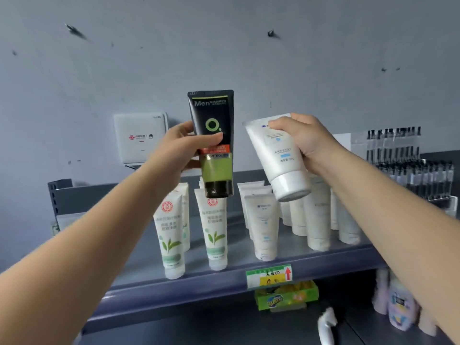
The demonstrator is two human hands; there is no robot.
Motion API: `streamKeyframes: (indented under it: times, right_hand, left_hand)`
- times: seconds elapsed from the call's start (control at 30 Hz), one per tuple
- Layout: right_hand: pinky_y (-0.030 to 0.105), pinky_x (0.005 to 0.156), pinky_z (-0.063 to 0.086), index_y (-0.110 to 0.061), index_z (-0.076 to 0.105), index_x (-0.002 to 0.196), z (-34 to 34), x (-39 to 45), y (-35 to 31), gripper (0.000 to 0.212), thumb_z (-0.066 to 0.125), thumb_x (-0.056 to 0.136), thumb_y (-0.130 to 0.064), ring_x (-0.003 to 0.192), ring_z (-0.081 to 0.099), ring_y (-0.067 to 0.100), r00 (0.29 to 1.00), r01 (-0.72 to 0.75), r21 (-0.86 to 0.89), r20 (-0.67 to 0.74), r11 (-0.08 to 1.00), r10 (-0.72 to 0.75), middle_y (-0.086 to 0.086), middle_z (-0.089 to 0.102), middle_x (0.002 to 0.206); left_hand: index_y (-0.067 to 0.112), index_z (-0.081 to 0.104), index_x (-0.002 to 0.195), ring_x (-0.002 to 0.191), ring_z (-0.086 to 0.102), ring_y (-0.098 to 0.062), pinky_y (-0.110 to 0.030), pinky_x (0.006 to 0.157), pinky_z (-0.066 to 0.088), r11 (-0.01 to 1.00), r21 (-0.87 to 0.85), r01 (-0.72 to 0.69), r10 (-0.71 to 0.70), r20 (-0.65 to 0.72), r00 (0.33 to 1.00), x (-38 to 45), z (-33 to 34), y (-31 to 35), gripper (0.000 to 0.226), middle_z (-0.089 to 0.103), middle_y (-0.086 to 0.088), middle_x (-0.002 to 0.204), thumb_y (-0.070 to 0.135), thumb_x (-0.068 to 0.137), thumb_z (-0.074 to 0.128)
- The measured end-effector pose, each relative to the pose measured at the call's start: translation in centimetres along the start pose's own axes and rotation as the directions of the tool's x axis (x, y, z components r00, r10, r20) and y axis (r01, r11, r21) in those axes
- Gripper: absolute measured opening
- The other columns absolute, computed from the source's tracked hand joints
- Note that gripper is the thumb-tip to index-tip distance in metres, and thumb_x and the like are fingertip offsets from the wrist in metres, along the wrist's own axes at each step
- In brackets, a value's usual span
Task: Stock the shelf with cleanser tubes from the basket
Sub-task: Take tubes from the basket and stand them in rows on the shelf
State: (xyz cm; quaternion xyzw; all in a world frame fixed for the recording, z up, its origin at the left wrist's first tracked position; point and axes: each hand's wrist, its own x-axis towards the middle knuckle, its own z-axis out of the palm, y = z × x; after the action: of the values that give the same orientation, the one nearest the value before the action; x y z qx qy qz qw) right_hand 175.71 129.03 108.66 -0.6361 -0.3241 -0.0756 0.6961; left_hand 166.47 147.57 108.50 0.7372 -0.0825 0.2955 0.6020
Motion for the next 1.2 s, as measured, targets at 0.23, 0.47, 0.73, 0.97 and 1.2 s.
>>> streamKeyframes:
  times: [0.23,0.47,0.73,0.97,1.2]
  right_hand:
    - [0.020,0.054,0.052,-0.019,0.058,0.075,1.8,5.6,0.1,0.012,0.064,0.083,-0.012,0.060,0.061,0.010,0.992,-0.033,-0.201,0.111,0.979,0.056,-0.003,0.064,0.070]
    - [0.017,0.048,0.053,-0.018,0.057,0.081,1.8,10.9,0.8,0.017,0.064,0.083,-0.003,0.061,0.059,0.008,0.994,-0.039,-0.314,0.083,0.949,0.069,-0.001,0.061,0.075]
    - [0.026,0.058,0.058,-0.013,0.050,0.067,1.8,18.2,3.2,0.025,0.067,0.079,0.001,0.070,0.060,0.016,0.985,0.018,-0.459,0.163,0.888,0.064,0.005,0.058,0.076]
    - [0.025,0.065,0.056,-0.012,0.056,0.068,3.0,22.6,7.1,0.020,0.074,0.075,-0.005,0.067,0.057,0.011,0.928,0.107,-0.753,0.310,0.649,0.206,0.001,0.057,0.072]
    - [0.023,0.055,0.057,-0.008,0.056,0.064,3.3,24.1,10.1,0.022,0.073,0.075,-0.002,0.060,0.058,0.018,0.839,0.176,-0.883,0.365,0.435,0.403,0.007,0.055,0.068]
  left_hand:
    - [0.020,0.063,0.091,0.072,0.068,-0.014,-0.032,0.074,0.056,0.992,0.115,-0.060,0.057,0.029,0.998,5.9,-4.0,0.6,0.017,0.070,0.004,0.079,0.008,0.080,0.068]
    - [0.020,0.062,0.091,0.067,0.068,-0.010,-0.028,0.067,0.057,0.987,0.158,-0.028,0.023,0.028,0.999,10.1,-5.6,-0.5,0.016,0.069,0.005,0.080,0.009,0.080,0.068]
    - [0.019,0.061,0.087,0.059,0.068,-0.008,-0.023,0.053,0.057,0.979,0.199,0.051,-0.048,-0.022,0.999,14.3,-6.0,-2.2,0.016,0.069,0.004,0.080,0.005,0.081,0.067]
    - [0.018,0.062,0.090,0.068,0.068,-0.013,-0.031,0.066,0.060,0.947,0.298,0.117,-0.112,-0.033,0.993,17.2,-7.0,-3.3,0.020,0.070,0.002,0.085,0.003,0.078,0.068]
    - [0.019,0.061,0.087,0.066,0.069,-0.012,-0.028,0.063,0.060,0.932,0.332,0.142,-0.137,-0.039,0.990,18.5,-7.3,-3.9,0.018,0.071,0.001,0.085,0.003,0.080,0.067]
